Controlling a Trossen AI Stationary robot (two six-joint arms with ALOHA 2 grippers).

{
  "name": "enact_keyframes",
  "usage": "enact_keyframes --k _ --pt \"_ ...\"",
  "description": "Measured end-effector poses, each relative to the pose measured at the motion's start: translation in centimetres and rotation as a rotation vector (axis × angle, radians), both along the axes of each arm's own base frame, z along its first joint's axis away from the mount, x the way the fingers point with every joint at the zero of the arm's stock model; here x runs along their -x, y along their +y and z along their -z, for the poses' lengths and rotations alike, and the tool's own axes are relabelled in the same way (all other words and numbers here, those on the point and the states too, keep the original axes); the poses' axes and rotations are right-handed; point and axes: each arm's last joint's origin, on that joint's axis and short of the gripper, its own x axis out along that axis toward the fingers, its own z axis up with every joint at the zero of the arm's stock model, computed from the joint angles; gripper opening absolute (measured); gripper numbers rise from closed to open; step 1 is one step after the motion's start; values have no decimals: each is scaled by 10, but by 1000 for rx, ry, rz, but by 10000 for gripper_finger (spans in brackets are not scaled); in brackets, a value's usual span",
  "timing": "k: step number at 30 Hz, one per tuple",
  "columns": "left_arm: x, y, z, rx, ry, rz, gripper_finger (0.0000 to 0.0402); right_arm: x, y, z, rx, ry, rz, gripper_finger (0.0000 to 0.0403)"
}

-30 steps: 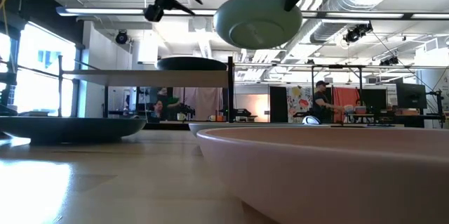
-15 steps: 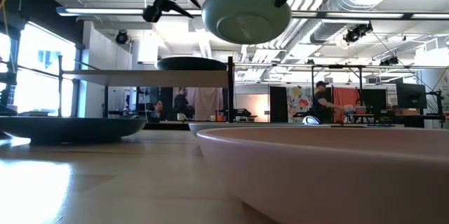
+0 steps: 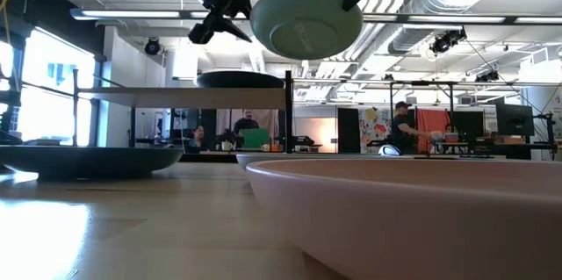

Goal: Place and stack plates onto a shelf
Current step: Stack the green plate on top of the dark blue plate on the shelf

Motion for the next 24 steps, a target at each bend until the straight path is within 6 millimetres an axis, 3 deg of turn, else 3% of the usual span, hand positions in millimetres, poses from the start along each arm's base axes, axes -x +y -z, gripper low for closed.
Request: enact_keyframes --k 9,18,24 --pt "-1 0 0 -13 -5 26 111 -2 0 -1 3 -18 2 0" --pt "-2 -1 0 -64 6 53 45 -2 -1 -2 42 -30 21 0" --pt "-2 0 0 -87 8 50 24 -4 -1 -2 42 -44 21 0"
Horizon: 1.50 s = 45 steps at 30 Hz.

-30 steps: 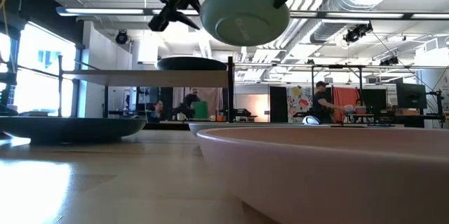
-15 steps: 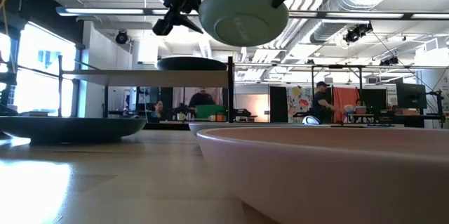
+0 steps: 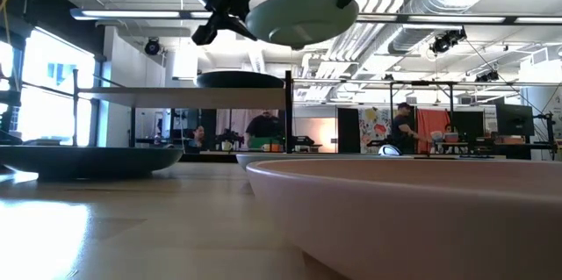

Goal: Place and stack plates onto a shelf
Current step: Stack the green plate on top of the dark blue plate on the shelf

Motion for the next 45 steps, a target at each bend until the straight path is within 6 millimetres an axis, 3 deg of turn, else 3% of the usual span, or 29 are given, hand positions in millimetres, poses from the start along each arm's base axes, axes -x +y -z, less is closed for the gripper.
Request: enact_keyframes --k 12,22,27,40,45 --pt "0 0 0 -1 2 2 21 0 0 0 2 -1 3 6" --pt "1 -1 2 -26 34 -1 20 1 -1 -1 55 -4 35 102" --pt "2 2 2 -61 46 -15 10 2 -1 -5 54 -5 35 128" --pt "11 18 2 -70 52 -66 3 12 -2 -10 31 22 154 131" --pt "23 29 -4 -78 36 -120 3 14 -2 -9 14 28 204 131"
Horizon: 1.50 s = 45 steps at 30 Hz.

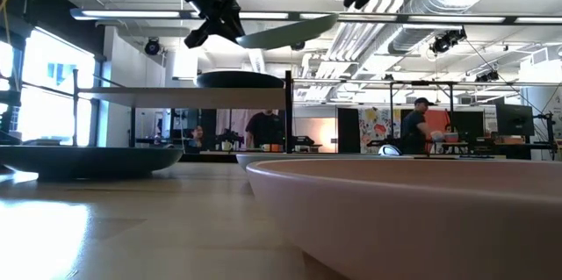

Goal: Place and stack plates onto a shelf
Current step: Stack the green plate on top of the dark blue plate on the shelf

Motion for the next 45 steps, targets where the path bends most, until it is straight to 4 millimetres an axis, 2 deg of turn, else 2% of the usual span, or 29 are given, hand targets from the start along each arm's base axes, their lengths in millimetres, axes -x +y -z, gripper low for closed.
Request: enact_keyframes --k 9,14,20,45 --pt "43 23 -16 -19 3 -194 3 0 0 0 -1 4 2 130" --pt "68 35 -13 32 74 -286 3 0 0 0 -2 2 2 130" --pt "84 43 -8 98 116 -330 3 0 1 0 -19 -5 -7 130" --pt "66 64 27 188 224 -327 3 -2 1 -1 -19 -24 -7 130"
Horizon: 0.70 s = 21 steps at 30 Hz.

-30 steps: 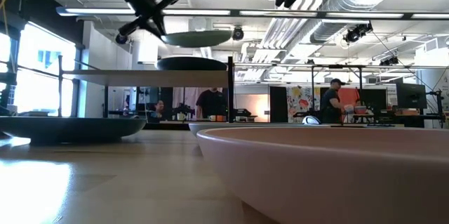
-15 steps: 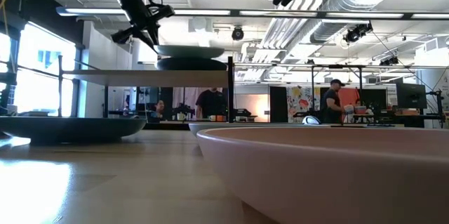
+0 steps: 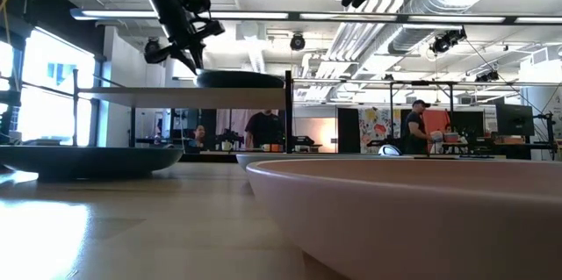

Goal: Place and stack plates onto a shelf
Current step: Stack the green plate on top of the dark blue plate on the shelf

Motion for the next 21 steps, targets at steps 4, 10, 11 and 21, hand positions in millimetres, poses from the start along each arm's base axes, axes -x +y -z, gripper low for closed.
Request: enact_keyframes --k 4,10,11,21 --pt "-1 1 0 -9 -3 5 4 0 0 0 0 0 0 130" --pt "-1 1 -1 -21 -8 15 4 0 0 0 0 0 0 130" --pt "-1 1 -1 -21 -8 15 4 0 0 0 0 0 2 130" --pt "0 -1 1 -7 19 38 19 0 -1 0 2 1 1 130"
